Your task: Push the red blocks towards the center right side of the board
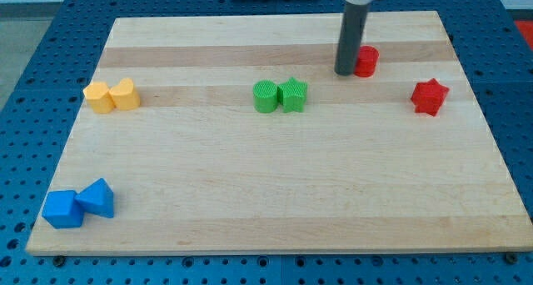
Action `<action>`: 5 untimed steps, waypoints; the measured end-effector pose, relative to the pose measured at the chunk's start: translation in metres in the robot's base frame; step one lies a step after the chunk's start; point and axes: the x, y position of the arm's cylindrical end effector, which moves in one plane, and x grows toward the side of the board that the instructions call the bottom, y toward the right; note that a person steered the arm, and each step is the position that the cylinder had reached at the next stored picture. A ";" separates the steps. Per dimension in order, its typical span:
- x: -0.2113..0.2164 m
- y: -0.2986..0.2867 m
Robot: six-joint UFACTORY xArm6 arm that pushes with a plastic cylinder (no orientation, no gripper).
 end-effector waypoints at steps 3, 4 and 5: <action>-0.003 0.014; 0.019 0.028; 0.026 0.049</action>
